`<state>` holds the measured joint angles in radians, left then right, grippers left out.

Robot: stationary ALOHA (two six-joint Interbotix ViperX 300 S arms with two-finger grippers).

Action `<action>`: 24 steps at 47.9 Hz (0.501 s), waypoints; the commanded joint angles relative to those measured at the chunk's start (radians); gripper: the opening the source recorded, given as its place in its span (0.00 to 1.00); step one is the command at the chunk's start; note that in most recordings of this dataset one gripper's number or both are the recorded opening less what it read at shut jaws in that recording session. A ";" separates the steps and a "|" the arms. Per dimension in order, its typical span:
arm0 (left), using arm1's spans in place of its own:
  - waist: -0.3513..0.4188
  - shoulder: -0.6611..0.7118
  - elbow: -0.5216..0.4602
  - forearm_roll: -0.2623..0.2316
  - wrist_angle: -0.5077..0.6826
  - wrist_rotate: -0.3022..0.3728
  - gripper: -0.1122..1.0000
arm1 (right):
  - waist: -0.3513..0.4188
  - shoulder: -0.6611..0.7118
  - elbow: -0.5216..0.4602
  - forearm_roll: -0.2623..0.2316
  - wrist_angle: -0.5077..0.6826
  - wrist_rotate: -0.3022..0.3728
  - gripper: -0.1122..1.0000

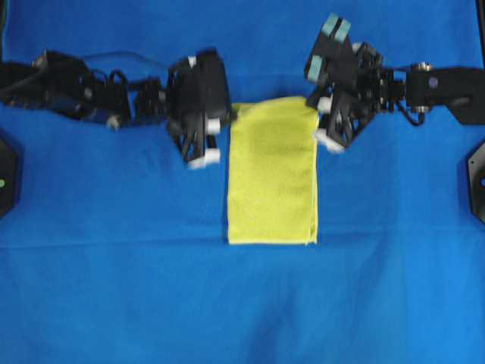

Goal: Fold the yellow towel.
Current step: 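Fold the far end down onto the near half with both grippers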

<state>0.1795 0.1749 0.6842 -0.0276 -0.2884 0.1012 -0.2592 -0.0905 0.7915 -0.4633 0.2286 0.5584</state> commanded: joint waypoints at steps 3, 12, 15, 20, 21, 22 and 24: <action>-0.095 -0.052 0.002 0.002 0.032 -0.023 0.14 | 0.083 -0.031 0.009 0.038 0.020 0.003 0.15; -0.204 -0.058 -0.018 0.002 0.104 -0.049 0.14 | 0.224 -0.031 0.023 0.114 0.023 0.002 0.14; -0.239 -0.052 -0.029 0.002 0.129 -0.057 0.14 | 0.261 -0.031 0.025 0.132 0.023 0.003 0.15; -0.281 -0.044 -0.040 0.003 0.153 -0.071 0.14 | 0.310 -0.031 0.028 0.169 0.023 0.003 0.14; -0.287 -0.043 -0.041 0.003 0.156 -0.074 0.14 | 0.318 -0.031 0.028 0.173 0.023 0.003 0.15; -0.293 -0.041 -0.044 0.002 0.160 -0.077 0.14 | 0.325 -0.031 0.028 0.178 0.023 0.003 0.15; -0.307 -0.040 -0.048 0.003 0.166 -0.080 0.14 | 0.336 -0.031 0.029 0.186 0.021 0.003 0.15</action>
<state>-0.1028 0.1473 0.6581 -0.0276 -0.1289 0.0261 0.0552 -0.1012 0.8253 -0.2930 0.2500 0.5645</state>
